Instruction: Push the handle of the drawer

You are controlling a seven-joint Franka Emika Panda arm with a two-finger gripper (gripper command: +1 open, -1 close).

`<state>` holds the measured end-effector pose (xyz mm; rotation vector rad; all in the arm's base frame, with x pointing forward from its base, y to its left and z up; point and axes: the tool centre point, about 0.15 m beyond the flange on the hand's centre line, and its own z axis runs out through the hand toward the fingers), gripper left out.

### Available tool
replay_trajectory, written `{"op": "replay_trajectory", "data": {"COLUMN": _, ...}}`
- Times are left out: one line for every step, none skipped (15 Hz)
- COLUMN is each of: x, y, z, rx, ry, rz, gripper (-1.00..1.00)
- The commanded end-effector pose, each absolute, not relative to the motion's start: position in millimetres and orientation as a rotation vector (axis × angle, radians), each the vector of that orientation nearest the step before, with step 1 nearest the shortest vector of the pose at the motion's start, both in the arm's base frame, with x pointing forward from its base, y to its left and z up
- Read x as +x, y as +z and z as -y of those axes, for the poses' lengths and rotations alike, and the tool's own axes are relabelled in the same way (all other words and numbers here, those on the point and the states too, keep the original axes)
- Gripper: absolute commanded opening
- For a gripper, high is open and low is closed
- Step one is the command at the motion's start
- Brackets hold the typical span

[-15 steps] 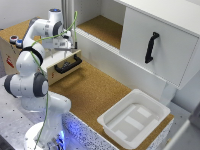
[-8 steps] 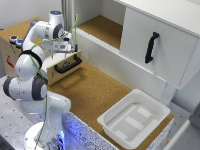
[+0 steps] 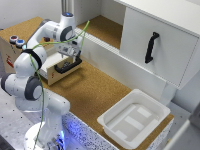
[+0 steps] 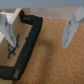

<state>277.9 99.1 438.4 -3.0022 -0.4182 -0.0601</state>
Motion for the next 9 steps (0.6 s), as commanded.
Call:
{"op": "replay_trajectory", "data": {"x": 291.5, "y": 380.2, "z": -85.0, "rx": -2.965, "ry": -0.206, "rz": 0.278, "gripper": 1.0}}
{"op": "replay_trajectory", "data": {"x": 294.0, "y": 374.2, "z": -85.6, "rx": -2.98, "ry": -0.216, "rz": 0.277, "gripper": 1.0}}
{"op": "replay_trajectory", "data": {"x": 295.4, "y": 368.3, "z": -87.9, "rx": -3.002, "ry": -0.238, "rz": 0.295, "gripper": 1.0}}
{"op": "replay_trajectory", "data": {"x": 298.8, "y": 362.6, "z": -88.6, "rx": -3.02, "ry": -0.258, "rz": 0.276, "gripper": 1.0}}
{"op": "replay_trajectory", "data": {"x": 303.0, "y": 357.2, "z": -89.2, "rx": -3.015, "ry": -0.264, "rz": 0.262, "gripper": 1.0}}
{"op": "replay_trajectory", "data": {"x": 307.3, "y": 352.8, "z": -90.7, "rx": -3.009, "ry": -0.27, "rz": 0.254, "gripper": 1.0}}
{"op": "replay_trajectory", "data": {"x": 312.8, "y": 348.6, "z": -93.8, "rx": -3.013, "ry": -0.272, "rz": 0.243, "gripper": 1.0}}
{"op": "replay_trajectory", "data": {"x": 316.8, "y": 345.4, "z": -96.6, "rx": -3.017, "ry": -0.283, "rz": 0.249, "gripper": 1.0}}
{"op": "replay_trajectory", "data": {"x": 324.2, "y": 340.3, "z": -99.7, "rx": -3.012, "ry": -0.275, "rz": 0.256, "gripper": 1.0}}
